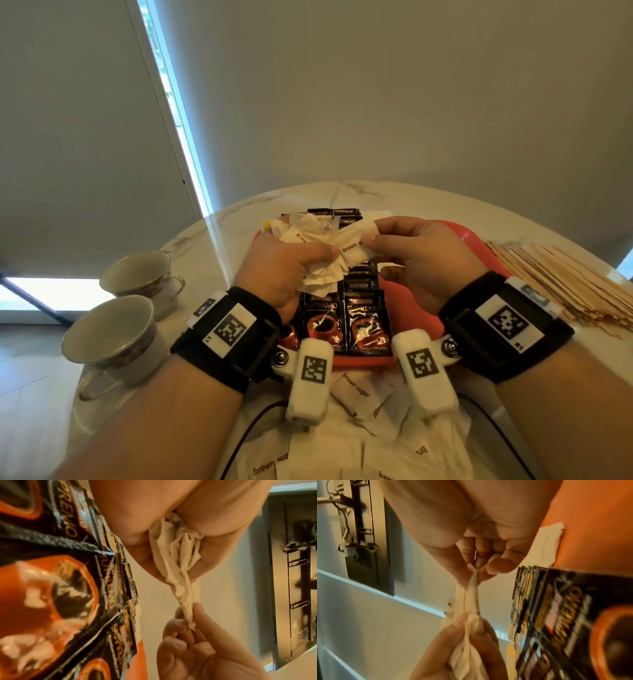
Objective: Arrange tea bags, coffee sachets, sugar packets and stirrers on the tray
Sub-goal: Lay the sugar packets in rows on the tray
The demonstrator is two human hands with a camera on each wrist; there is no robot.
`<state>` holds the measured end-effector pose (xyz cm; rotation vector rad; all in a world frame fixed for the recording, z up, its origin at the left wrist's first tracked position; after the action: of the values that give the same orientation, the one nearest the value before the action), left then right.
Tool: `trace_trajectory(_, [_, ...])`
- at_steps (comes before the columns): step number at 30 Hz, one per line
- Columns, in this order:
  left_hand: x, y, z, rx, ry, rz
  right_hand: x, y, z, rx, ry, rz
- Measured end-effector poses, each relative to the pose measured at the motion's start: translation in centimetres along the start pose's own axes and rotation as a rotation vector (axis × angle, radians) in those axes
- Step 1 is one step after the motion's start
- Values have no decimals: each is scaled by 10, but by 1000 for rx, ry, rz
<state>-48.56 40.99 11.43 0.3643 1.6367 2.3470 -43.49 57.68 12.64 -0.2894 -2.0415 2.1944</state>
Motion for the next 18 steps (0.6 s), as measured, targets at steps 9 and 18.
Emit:
trace_trajectory(9, [6,-3,-17,-40,164,-21,27,35,-84,66,374,243])
trace_trajectory(18, [9,-6,-19,-57,174,-40,36,54,-94,-254,387,395])
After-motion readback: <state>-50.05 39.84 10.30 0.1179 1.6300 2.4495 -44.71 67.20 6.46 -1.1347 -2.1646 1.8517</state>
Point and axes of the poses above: each hand's wrist, its own x-axis towards the middle knuckle, its own z-axis out of the palm, y = z × x, the point moved 9 cm from there along x, towards the middle knuckle, and after that the axes turned 3 degrees about z, right-handed, at the moved point
